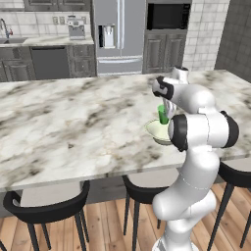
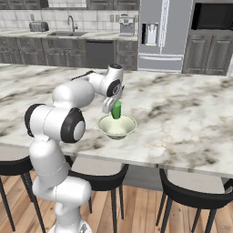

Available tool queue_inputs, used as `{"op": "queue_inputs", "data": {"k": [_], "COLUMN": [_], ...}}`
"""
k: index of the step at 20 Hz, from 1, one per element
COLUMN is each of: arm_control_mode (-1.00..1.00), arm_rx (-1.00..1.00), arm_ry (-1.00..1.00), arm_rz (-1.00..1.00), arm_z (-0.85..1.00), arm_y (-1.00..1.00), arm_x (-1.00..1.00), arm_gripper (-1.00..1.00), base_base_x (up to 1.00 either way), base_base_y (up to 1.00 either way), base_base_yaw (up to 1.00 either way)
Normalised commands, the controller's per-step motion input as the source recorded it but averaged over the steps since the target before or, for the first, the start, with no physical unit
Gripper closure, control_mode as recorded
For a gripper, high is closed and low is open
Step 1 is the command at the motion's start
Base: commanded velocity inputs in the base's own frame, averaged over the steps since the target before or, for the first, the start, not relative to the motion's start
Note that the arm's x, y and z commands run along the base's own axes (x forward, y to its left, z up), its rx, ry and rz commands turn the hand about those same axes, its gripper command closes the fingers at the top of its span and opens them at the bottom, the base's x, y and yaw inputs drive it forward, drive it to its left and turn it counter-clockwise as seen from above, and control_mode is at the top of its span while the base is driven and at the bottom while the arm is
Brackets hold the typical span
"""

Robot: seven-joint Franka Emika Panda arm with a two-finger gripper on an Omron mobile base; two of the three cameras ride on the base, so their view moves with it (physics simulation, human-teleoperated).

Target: Place the cup inside the bowl on the dining table and move the bowl to any counter.

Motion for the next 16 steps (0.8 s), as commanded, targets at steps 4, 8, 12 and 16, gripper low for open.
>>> {"op": "queue_inputs", "data": {"k": [4, 8, 12, 16], "arm_control_mode": [-1.00, -1.00, -1.00, -1.00], "arm_rx": [0.00, 0.00, 0.00, 0.00], "arm_ry": [-0.06, -0.03, 0.00, 0.00], "arm_rz": [0.10, 0.09, 0.07, 0.04], "arm_z": [-0.14, -0.16, -0.11, -0.04], "arm_y": [0.00, 0.00, 0.00, 0.00], "arm_x": [0.00, 0.00, 0.00, 0.00], "arm_gripper": [1.00, 1.00, 1.00, 1.00], "base_base_x": [0.00, 0.00, 0.00, 0.00], "base_base_y": [0.00, 0.00, 0.00, 0.00], "base_base_yaw": [0.00, 0.00, 0.00, 0.00]}}
